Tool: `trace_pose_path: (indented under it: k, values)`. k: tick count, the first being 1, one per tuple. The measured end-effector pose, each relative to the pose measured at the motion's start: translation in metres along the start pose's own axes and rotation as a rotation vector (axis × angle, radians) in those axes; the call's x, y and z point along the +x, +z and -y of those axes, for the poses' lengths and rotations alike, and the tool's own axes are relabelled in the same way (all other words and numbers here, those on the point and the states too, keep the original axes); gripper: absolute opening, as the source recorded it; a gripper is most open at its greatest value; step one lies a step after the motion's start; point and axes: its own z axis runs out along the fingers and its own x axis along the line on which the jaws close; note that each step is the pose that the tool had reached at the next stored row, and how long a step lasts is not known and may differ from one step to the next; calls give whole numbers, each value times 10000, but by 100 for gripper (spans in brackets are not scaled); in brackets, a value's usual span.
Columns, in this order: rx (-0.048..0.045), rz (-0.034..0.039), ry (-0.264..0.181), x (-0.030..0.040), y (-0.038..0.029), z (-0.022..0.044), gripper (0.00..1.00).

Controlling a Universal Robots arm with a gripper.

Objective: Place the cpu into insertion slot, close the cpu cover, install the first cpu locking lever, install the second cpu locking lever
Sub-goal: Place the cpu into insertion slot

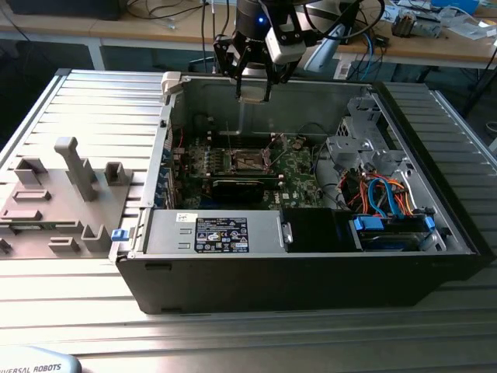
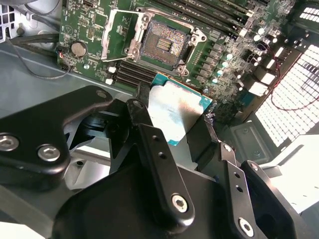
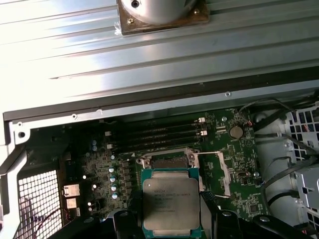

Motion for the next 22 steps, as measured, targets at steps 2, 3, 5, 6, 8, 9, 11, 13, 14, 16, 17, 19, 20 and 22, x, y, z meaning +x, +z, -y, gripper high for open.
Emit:
trace_pose_path:
  k: [2,3,5,6,8,9,11,13,14,16,17,19,20,22]
  values:
    - [0,2,26,0,0,0,54]
    - [-1,3,44,0,1,0,54]
    - [0,5,67,0,1,0,54]
    - [-1,7,78,0,2,0,54]
    - [-2,9,106,0,2,0,54]
    - [-2,10,119,0,3,0,54]
    - [-3,12,144,0,3,0,54]
    - [-3,14,168,0,4,0,54]
    - [-3,15,177,0,4,0,54]
    - [-4,16,195,0,5,0,54]
    - [-4,17,202,0,6,0,54]
    - [-4,18,215,0,6,1,54]
    - [-4,19,224,0,6,1,54]
    - [-4,20,238,0,7,1,54]
